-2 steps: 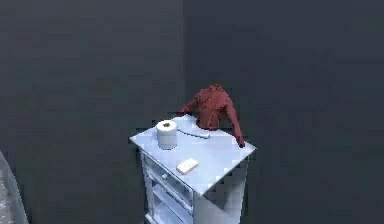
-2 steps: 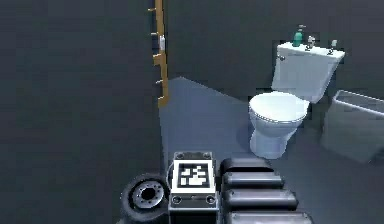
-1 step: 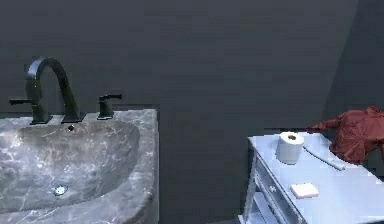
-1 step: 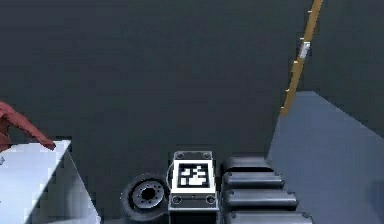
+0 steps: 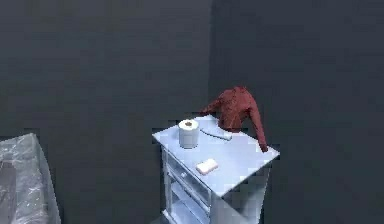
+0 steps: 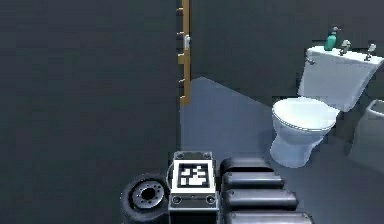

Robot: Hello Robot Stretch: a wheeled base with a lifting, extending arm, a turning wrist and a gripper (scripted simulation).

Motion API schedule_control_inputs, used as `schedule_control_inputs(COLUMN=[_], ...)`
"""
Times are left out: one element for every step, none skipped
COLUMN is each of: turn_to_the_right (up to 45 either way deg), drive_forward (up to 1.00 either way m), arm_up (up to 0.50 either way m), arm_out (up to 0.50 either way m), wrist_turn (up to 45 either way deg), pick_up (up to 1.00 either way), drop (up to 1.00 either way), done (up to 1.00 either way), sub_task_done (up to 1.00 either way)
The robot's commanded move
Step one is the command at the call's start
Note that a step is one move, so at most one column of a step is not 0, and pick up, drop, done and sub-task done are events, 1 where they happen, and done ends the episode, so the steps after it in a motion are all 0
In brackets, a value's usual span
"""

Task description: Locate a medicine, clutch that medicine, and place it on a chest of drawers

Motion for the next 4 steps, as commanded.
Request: schedule_control_inputs(turn_to_the_right=[-24.0, 18.0, -3.0, 0.0], drive_forward=[0.00, 0.00, 0.00, 0.20], arm_up=[0.00, 0.00, 0.00, 0.00], arm_out=[0.00, 0.00, 0.00, 0.00], wrist_turn=[0.0, 0.0, 0.0, 0.0], pick_up=[0.00, 0.00, 0.00, 0.00], drop=[0.00, 0.00, 0.00, 0.00], done=[0.00, 0.00, 0.00, 0.00], sub_task_done=[0.00, 0.00, 0.00, 0.00])
